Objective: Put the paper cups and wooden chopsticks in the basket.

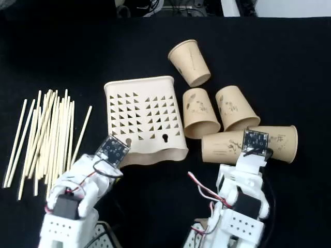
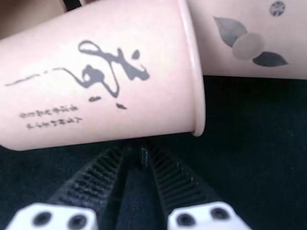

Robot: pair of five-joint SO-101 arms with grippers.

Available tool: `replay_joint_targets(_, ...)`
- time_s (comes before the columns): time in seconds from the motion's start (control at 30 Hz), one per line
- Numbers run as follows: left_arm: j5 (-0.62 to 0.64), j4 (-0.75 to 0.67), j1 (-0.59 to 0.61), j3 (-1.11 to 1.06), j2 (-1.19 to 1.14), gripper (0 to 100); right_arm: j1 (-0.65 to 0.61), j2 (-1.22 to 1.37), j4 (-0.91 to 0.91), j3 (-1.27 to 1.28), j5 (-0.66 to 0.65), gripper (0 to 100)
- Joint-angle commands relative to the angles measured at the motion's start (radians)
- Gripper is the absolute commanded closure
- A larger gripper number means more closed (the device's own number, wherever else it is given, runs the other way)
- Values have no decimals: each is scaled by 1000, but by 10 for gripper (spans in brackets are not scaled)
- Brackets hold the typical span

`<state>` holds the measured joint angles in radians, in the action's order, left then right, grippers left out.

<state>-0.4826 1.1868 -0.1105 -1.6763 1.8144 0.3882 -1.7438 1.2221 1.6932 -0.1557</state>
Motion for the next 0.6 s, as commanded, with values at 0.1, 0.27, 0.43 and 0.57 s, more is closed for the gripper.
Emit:
replay_joint_targets(0.1, 11, -78, -12, 19, 8, 965, 15, -4, 5, -1, 3, 984)
replay_joint_targets(0.27, 15, 2, -12, 159, 8, 972, 15, -4, 5, -1, 3, 984)
replay_joint_targets(0.43, 86, 23, -10, 220, 8, 972, 12, -4, 5, -1, 9, 984)
replay_joint_targets(0.57, 87, 32, -7, 283, 6, 972, 15, -4, 5, -1, 9, 984)
